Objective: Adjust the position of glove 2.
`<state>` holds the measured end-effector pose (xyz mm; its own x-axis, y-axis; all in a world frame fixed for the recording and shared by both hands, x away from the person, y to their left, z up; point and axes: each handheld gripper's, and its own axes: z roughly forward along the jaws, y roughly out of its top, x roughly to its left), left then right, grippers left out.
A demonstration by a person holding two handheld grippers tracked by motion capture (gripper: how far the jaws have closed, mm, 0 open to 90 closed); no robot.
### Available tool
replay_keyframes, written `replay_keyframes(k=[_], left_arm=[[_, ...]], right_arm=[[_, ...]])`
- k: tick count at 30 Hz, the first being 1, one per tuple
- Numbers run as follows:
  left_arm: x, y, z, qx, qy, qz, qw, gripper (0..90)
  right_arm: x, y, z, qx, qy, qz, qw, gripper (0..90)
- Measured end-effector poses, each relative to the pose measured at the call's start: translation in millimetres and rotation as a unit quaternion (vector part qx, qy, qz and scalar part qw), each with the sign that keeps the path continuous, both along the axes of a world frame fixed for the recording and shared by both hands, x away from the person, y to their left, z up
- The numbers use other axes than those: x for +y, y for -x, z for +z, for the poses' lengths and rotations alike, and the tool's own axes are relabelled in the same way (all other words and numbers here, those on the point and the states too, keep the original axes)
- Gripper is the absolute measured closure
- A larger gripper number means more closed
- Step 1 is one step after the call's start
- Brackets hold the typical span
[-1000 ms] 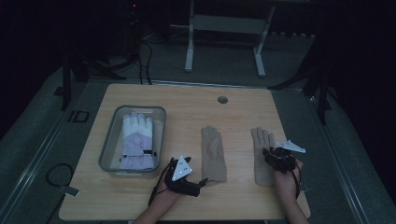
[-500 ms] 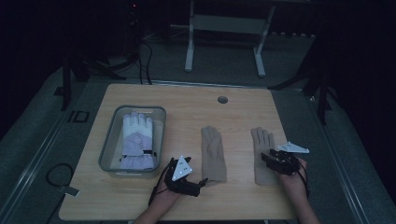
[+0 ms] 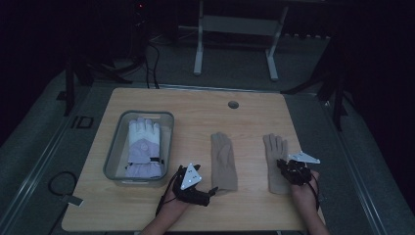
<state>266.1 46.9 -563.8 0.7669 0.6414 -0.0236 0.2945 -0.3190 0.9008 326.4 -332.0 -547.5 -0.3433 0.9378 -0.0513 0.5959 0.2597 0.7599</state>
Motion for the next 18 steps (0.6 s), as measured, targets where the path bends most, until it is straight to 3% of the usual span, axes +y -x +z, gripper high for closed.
replay_keyframes(k=[9,17,18], left_arm=[[-0.3,0.8,0.0,-0.003,0.001,-0.001,1.0,2.9],[0.4,2.5,0.8,-0.011,0.002,-0.007,0.9999,2.9],[0.7,3.0,1.3,-0.013,0.003,-0.007,0.9999,2.9]], right_arm=[[26.6,6.7,42.4,-0.036,-0.028,-0.032,0.9985,83.8],[58.1,7.9,58.0,-0.046,-0.041,-0.039,0.9973,83.7],[69.0,8.6,61.3,-0.049,-0.044,-0.038,0.9971,83.7]])
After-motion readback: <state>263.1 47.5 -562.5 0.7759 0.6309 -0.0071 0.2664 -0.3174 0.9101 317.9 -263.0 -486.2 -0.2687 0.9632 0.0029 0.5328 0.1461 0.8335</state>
